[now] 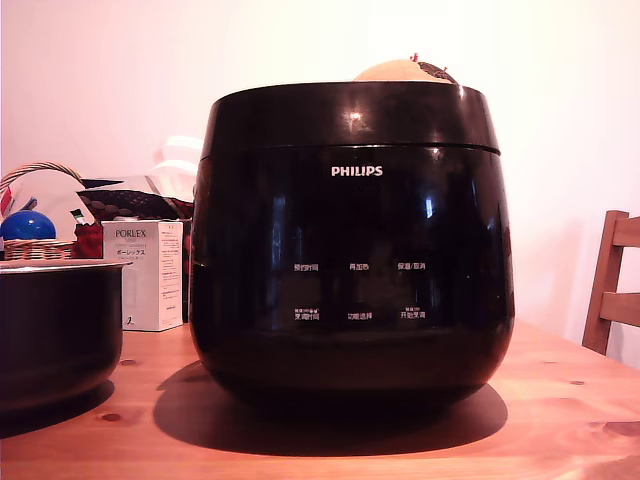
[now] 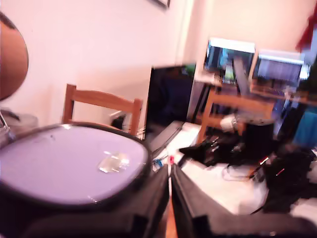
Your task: Open the rice cooker by pressing the large metal button on the top of its lid with medium force
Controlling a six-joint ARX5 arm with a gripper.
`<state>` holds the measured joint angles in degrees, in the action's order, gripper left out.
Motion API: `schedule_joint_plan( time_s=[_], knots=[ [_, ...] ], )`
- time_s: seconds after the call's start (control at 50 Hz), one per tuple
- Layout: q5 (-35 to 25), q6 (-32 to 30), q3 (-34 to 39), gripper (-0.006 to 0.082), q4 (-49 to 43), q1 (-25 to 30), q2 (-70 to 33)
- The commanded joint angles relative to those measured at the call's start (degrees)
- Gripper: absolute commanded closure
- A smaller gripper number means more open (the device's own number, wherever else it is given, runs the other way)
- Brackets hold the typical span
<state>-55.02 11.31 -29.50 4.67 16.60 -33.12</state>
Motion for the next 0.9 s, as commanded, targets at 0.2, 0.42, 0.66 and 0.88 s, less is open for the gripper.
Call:
schedule_joint_plan(
  time_s=[0.2, 0.42, 0.66, 0.88],
  knots=[
    [3.5, -10.6, -6.4, 0.0786, 1.0, 6.5, -18.1],
    [8.4, -17.1, -11.8, 0.0786, 2.1, 12.3, -28.8],
    [14.2, -19.0, -15.3, 0.0786, 6.5, 16.9, -36.1],
    [17.3, -20.8, -15.5, 0.0786, 10.1, 19.3, -40.1]
  ],
)
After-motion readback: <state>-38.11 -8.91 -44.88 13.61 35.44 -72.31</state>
